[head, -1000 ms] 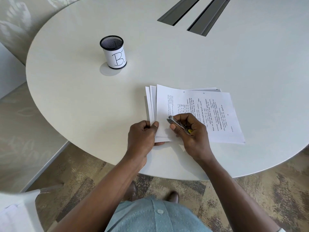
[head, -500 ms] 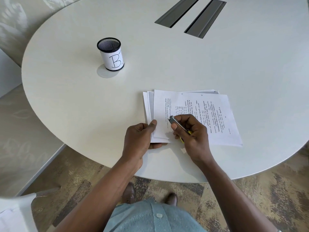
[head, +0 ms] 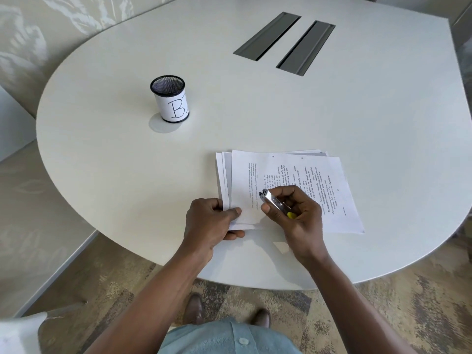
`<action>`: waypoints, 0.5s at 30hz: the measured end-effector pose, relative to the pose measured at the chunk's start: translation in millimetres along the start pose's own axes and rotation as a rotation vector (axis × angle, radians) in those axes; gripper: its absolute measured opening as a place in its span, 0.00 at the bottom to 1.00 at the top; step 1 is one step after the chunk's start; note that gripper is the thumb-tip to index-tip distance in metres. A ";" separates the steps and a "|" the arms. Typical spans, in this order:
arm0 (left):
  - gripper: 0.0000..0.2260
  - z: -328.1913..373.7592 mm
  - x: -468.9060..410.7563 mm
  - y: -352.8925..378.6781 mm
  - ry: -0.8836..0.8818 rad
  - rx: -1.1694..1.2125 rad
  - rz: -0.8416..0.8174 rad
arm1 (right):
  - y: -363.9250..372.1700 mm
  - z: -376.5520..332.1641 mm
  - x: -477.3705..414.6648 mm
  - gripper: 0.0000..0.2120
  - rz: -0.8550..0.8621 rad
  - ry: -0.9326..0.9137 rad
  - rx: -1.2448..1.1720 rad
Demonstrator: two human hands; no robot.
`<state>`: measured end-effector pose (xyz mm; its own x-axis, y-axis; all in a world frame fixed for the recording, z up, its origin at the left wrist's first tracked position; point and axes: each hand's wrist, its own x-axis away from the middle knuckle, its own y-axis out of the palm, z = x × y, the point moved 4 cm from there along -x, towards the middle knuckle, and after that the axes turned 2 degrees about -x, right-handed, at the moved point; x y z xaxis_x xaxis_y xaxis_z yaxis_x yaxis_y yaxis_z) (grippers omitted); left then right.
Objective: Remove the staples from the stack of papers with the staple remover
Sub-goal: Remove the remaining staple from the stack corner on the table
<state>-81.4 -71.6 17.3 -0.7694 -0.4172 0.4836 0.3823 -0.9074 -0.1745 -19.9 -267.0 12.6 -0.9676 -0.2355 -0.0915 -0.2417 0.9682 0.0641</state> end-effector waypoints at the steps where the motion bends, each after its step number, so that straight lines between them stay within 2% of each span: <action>1: 0.04 0.7 -1.4 -1.5 0.005 -0.019 -0.002 | -0.3 -2.8 1.1 0.11 -0.002 -0.025 0.004; 6: 0.04 1.0 -6.2 -5.3 0.024 -0.091 -0.014 | -3.0 -14.9 2.4 0.16 -0.015 -0.108 0.031; 9: 0.04 0.7 -3.9 -2.3 0.039 -0.112 -0.029 | -5.2 -21.6 -3.6 0.14 -0.046 -0.144 0.079; 12: 0.04 -0.2 1.7 5.5 0.047 -0.137 -0.046 | -4.1 -31.5 -20.8 0.11 -0.143 -0.214 0.266; 15: 0.04 -2.2 5.8 12.9 0.039 -0.142 -0.060 | 9.0 -42.6 -49.4 0.12 -0.296 -0.369 0.508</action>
<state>-82.0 -85.8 15.9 -0.8093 -0.3609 0.4634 0.2606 -0.9277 -0.2674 22.6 -250.3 60.0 -0.7560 -0.5391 -0.3713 -0.3401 0.8081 -0.4810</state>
